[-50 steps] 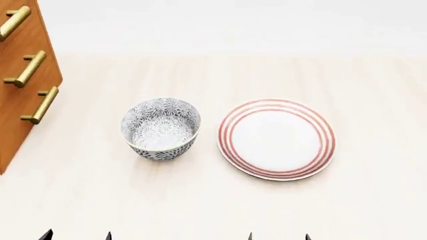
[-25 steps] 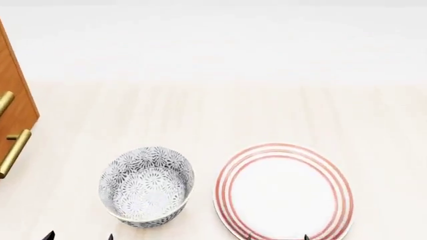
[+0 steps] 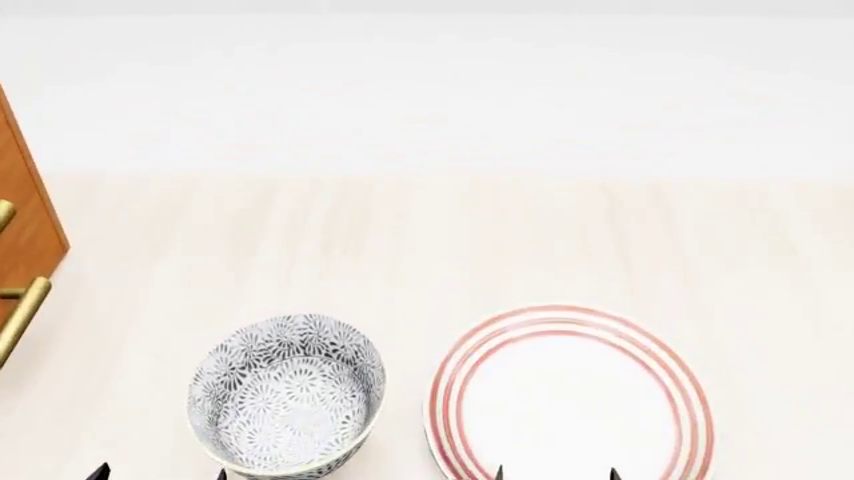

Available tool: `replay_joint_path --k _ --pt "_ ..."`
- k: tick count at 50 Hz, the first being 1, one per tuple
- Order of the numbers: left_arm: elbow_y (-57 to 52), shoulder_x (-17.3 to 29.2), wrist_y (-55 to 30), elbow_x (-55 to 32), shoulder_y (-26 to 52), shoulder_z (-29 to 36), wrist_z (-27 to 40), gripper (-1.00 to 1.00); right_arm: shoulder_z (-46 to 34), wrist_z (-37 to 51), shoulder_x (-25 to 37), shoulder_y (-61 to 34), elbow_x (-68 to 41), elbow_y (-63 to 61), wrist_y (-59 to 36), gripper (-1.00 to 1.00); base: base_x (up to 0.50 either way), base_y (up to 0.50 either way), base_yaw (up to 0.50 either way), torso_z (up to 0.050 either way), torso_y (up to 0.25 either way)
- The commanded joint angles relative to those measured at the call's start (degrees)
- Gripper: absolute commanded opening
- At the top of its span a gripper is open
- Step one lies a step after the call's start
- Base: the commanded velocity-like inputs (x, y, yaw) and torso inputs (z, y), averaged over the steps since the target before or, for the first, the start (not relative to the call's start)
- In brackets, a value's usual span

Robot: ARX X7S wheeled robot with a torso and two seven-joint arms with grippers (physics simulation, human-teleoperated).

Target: Open the top drawer of the cabinet.

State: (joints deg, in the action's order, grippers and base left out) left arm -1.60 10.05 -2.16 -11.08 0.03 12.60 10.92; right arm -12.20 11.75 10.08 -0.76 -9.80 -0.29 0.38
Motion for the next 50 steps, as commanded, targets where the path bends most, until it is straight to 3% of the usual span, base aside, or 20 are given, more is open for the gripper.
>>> replay_joint_path --k 1,23,38,43,50 --pt "0.17 -0.71 0.32 0.65 0.12 -0.89 -0.61 1.00 0.64 -0.84 -0.58 0.01 0.91 -0.31 0.60 1.00 0.00 0.49 0.00 0.000 0.000" --pt "0.23 -0.10 0.76 0.28 0.06 -0.02 0.11 1.00 -0.27 -0.55 0.00 -0.05 0.14 0.28 0.88 1.00 0.00 0.50 0.00 0.000 0.000" --pt "1.31 0.29 1.60 1.45 0.62 0.46 1.51 1.00 -0.71 -0.25 0.30 -0.12 -0.51 0.51 0.79 1.00 0.00 0.00 0.00 0.000 0.000" --pt "2.02 1.00 -4.69 10.01 3.38 2.08 7.86 1.00 -0.86 -0.05 0.41 -0.07 -0.75 0.25 0.40 1.00 0.00 0.00 0.00 0.000 0.000" --pt "0.00 2.93 -13.89 19.74 7.54 7.32 9.53 1.00 -1.01 0.12 0.52 -0.19 -1.01 0.57 0.49 1.00 0.00 0.00 0.00 0.000 0.000"
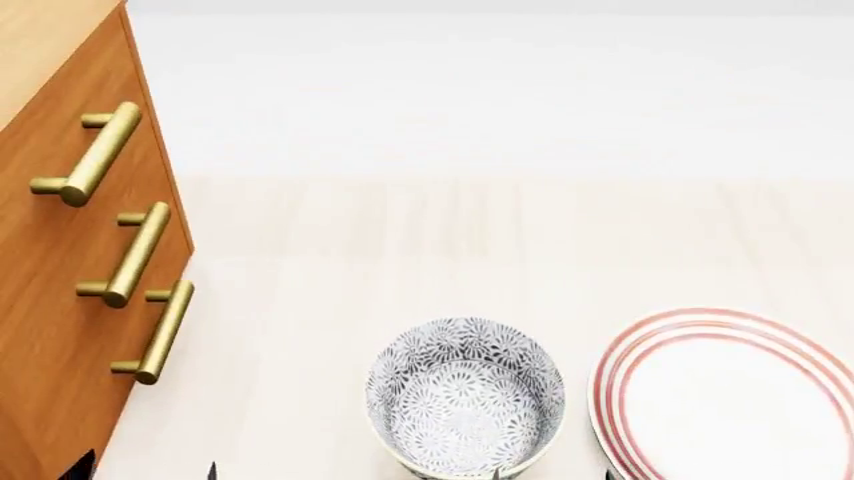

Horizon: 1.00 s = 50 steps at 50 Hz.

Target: Open the top drawer of the cabinet.

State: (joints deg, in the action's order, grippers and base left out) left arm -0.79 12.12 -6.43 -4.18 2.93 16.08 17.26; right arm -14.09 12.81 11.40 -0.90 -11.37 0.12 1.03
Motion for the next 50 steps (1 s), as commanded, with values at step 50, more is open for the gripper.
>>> replay_joint_path --k 50 --pt "-3.95 10.13 -32.80 53.60 23.15 29.27 -7.42 1.00 -0.14 0.25 0.27 -0.32 -1.07 0.32 0.08 1.00 0.00 0.00 0.00 0.000 0.000"
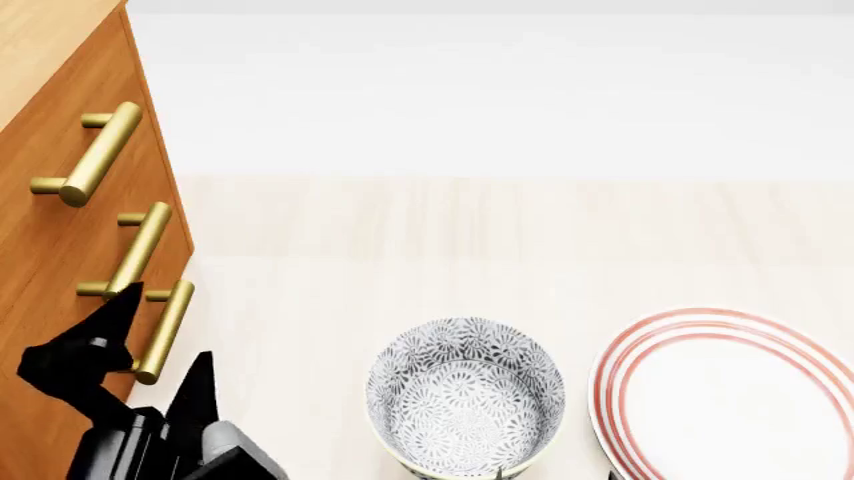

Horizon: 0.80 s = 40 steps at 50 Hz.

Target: Open the top drawer of the cabinet.

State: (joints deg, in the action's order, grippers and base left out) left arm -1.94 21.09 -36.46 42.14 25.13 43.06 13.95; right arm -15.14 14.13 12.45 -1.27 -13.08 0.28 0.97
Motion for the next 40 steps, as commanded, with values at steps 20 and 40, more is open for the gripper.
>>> replay_joint_path --k 20,40 --pt "-11.90 5.85 -6.92 12.95 2.96 2.78 -11.79 1.00 0.34 -0.77 -0.49 0.04 0.06 0.45 0.25 1.00 0.00 0.00 0.00 0.000 0.000" --pt "-11.58 6.35 -7.04 11.24 6.09 0.51 -13.45 1.00 -0.28 -0.43 -0.16 -0.07 -0.20 0.71 0.51 1.00 0.00 0.00 0.00 0.000 0.000"
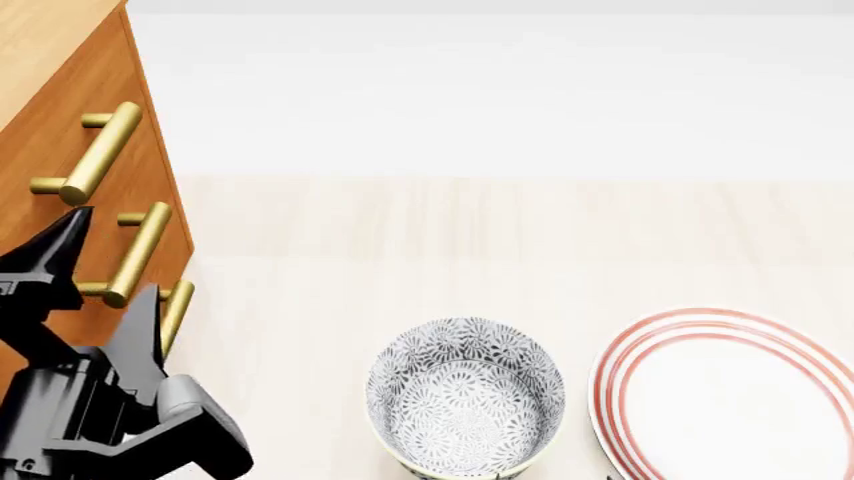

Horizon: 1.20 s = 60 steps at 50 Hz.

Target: Open the top drawer of the cabinet.

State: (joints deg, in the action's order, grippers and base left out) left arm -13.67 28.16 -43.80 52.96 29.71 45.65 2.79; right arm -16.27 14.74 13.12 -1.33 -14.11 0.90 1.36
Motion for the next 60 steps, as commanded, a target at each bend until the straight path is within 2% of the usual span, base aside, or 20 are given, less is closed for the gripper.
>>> replay_joint_path --k 1,33,60 --pt "0.83 -0.63 0.67 -0.22 2.18 -2.48 -2.36 1.00 0.81 -1.10 -0.84 -0.08 0.72 0.27 0.12 1.00 0.00 0.00 0.00 0.000 0.000" --pt "9.56 -2.15 2.65 -2.98 8.72 -3.02 -3.75 1.00 0.10 -0.39 -0.23 -0.44 0.07 0.09 -0.28 1.00 0.00 0.00 0.00 0.000 0.000" --pt "13.89 -1.44 4.56 -4.25 14.06 -2.19 -8.00 1.00 -0.49 -0.12 0.18 -0.45 -0.60 0.22 -0.14 1.00 0.00 0.00 0.00 0.000 0.000"
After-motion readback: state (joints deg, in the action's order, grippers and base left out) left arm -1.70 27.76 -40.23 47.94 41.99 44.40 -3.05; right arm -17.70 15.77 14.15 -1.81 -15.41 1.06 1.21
